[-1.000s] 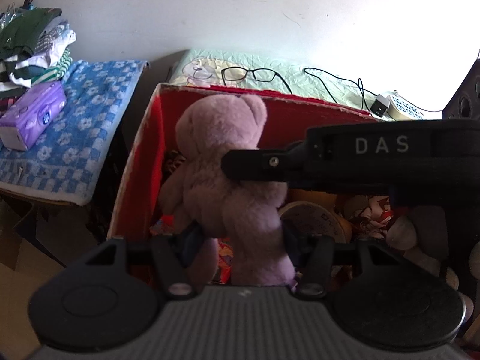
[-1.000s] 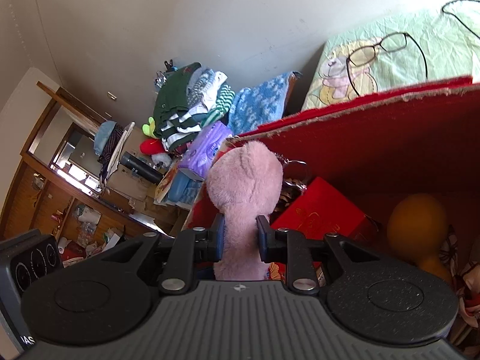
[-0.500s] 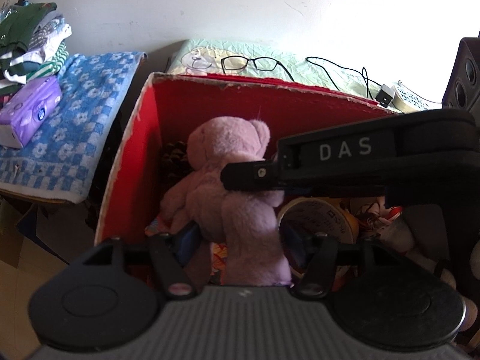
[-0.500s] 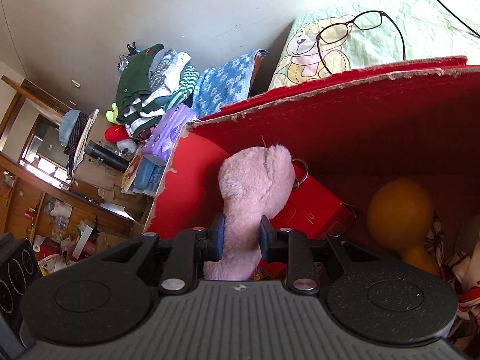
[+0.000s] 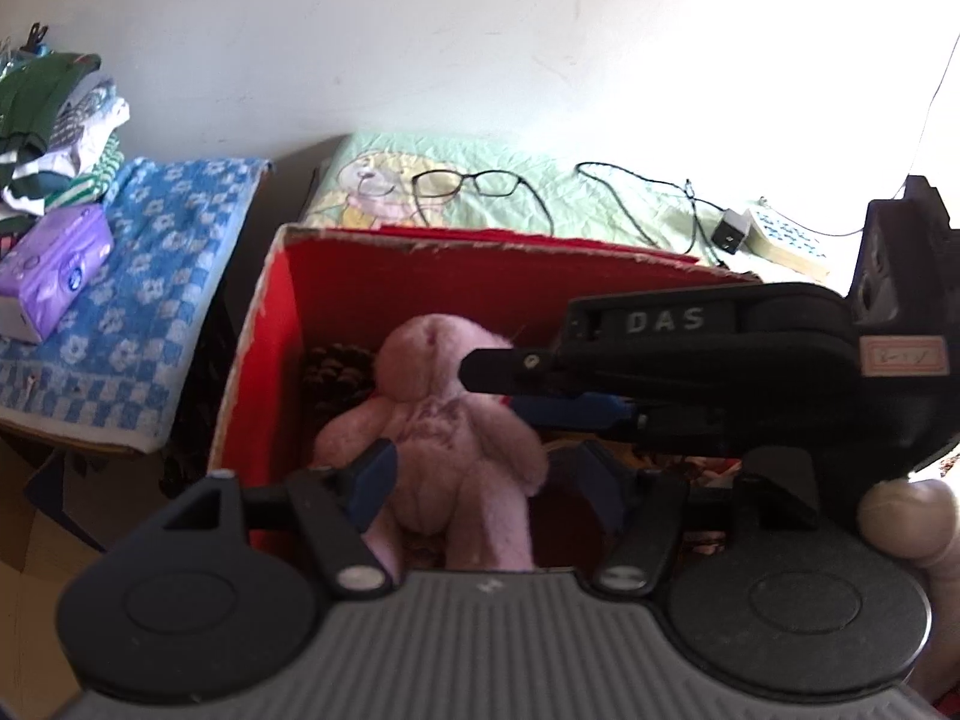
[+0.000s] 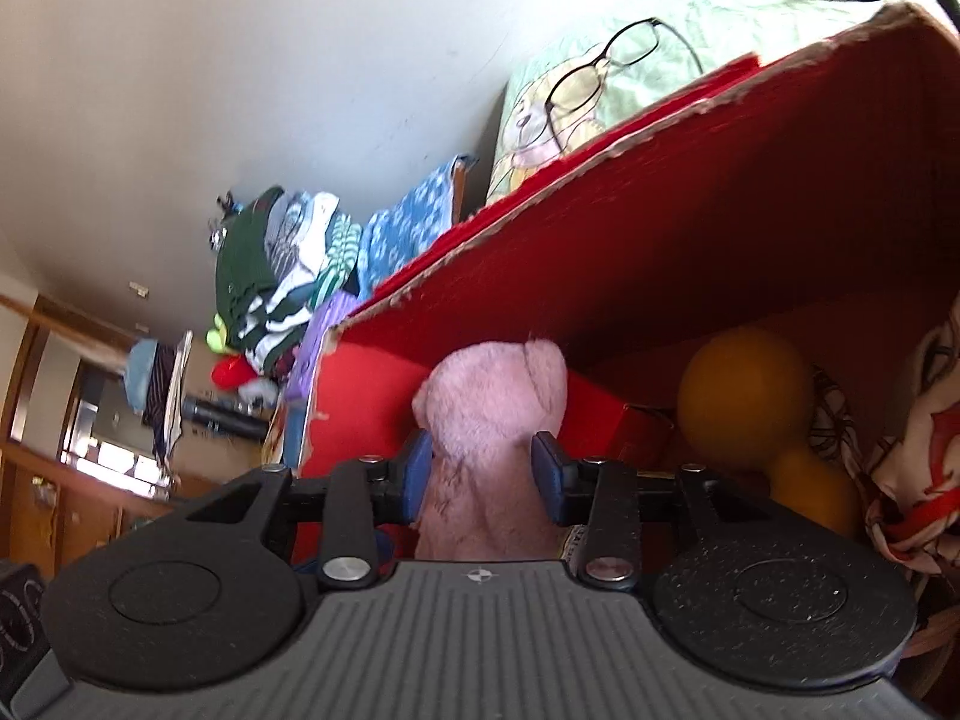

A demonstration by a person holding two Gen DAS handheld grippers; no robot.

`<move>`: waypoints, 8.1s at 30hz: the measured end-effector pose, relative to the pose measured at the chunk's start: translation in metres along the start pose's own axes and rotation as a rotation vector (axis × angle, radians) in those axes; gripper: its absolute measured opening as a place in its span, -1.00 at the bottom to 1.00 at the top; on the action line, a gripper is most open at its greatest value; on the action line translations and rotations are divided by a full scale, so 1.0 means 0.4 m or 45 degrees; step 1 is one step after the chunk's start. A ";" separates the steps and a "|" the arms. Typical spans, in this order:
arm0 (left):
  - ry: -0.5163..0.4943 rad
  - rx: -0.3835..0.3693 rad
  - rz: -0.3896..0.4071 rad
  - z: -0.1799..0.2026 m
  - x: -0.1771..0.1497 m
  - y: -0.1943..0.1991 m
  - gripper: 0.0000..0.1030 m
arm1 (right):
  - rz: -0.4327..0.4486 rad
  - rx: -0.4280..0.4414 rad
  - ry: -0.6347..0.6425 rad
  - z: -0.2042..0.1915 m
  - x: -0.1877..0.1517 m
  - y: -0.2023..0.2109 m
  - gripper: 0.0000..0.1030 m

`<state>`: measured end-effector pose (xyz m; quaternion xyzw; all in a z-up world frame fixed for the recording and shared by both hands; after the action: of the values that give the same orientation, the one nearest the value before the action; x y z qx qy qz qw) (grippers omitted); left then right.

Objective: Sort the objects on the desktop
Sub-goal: 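Lower the teddy bear into the red box and open the right tool, then move the right tool back toward the yellow-and-pink tiger plush, then grasp the yellow-and-pink tiger plush with the right tool and lift, then carry the tiger plush with the right tool to the red box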

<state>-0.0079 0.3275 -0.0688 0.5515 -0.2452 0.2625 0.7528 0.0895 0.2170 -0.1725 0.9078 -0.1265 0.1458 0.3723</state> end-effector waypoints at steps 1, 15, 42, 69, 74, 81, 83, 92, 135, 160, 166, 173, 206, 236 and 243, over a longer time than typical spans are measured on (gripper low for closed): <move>-0.009 -0.011 0.002 0.007 -0.001 0.000 0.29 | 0.005 -0.022 -0.009 -0.001 0.000 0.002 -0.25; 0.042 -0.064 -0.057 -0.018 -0.018 -0.056 0.24 | -0.248 -0.048 0.075 -0.018 0.004 -0.050 -0.54; 0.034 -0.071 -0.056 -0.015 -0.005 -0.077 0.43 | -0.201 -0.057 -0.002 0.002 -0.005 -0.019 -0.46; 0.108 0.055 0.088 0.002 -0.041 0.021 0.85 | -0.062 -0.093 0.010 -0.020 -0.006 -0.006 -0.41; 0.145 0.048 0.091 -0.004 -0.044 0.006 0.84 | -0.054 -0.097 0.015 -0.021 -0.008 -0.008 -0.41; 0.204 0.079 0.066 -0.011 -0.048 -0.002 0.74 | -0.022 -0.085 0.044 -0.026 -0.009 -0.002 -0.39; 0.217 0.091 0.077 -0.008 -0.043 0.013 0.74 | 0.011 -0.103 0.076 -0.033 -0.008 0.010 -0.33; 0.218 0.300 0.085 0.063 -0.027 0.051 0.81 | 0.045 -0.060 0.171 -0.001 0.002 0.118 -0.17; -0.219 0.038 -0.249 0.869 -0.070 -0.342 0.91 | 0.389 -0.333 -0.071 0.664 0.108 0.731 0.00; -0.104 -0.208 -0.467 0.924 -0.073 -0.597 0.77 | 0.329 -0.211 -0.338 0.894 0.191 0.643 0.07; -0.102 -0.260 -0.496 0.935 -0.082 -0.604 0.49 | 0.259 -0.146 -0.321 0.884 0.195 0.618 0.07; -0.206 -0.278 -0.487 0.957 -0.104 -0.559 0.28 | 0.231 -0.110 -0.320 0.857 0.160 0.658 -0.22; -0.164 -0.466 -0.482 0.910 -0.187 -0.460 0.64 | 0.101 -0.186 -0.262 0.805 -0.030 0.682 0.17; -0.403 -0.588 -0.184 0.840 -0.111 -0.188 0.58 | 0.417 -0.170 -0.001 0.476 -0.107 0.742 -0.18; -0.421 -0.580 -0.052 0.716 -0.057 -0.078 0.58 | 0.525 -0.159 0.091 0.323 -0.110 0.702 -0.17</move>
<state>-0.0269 0.0419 -0.0281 0.4082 -0.4064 0.0918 0.8123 -0.0243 -0.0635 -0.0967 0.8322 -0.3050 0.2427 0.3943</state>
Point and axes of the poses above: each gripper's, at about its wrist camera, not at the fingertips, and y roughly against the way its jaws point, z to its right, x to its top, the point moved 4 cm from there along -y, roughly the way its jaws point, and after that the axes turned 7 degrees about -x, right-handed, at the moved point
